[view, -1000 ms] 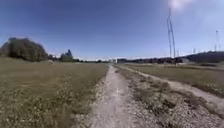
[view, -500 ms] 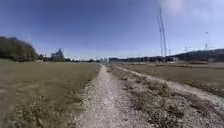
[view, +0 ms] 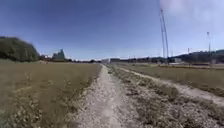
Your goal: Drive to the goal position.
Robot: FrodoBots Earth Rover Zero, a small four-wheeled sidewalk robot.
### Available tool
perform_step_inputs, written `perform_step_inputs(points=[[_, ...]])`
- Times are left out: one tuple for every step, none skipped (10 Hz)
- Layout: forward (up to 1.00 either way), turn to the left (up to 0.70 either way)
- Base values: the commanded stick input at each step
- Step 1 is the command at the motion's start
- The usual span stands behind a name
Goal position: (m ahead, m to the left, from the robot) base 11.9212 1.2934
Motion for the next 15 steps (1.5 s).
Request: perform_step_inputs(points=[[0.70, -0.21], [0.70, -0.19], [0.70, 0.00], [0.70, 0.00], [0.70, 0.00], [0.70, 0.00], [0.70, 0.00], [0.70, 0.00], [0.70, 0.00], [0.70, 0.00], [0.70, 0.00], [0.70, 0.00], [0.70, 0.00], [0.70, 0.00], [0.70, 0.00]])
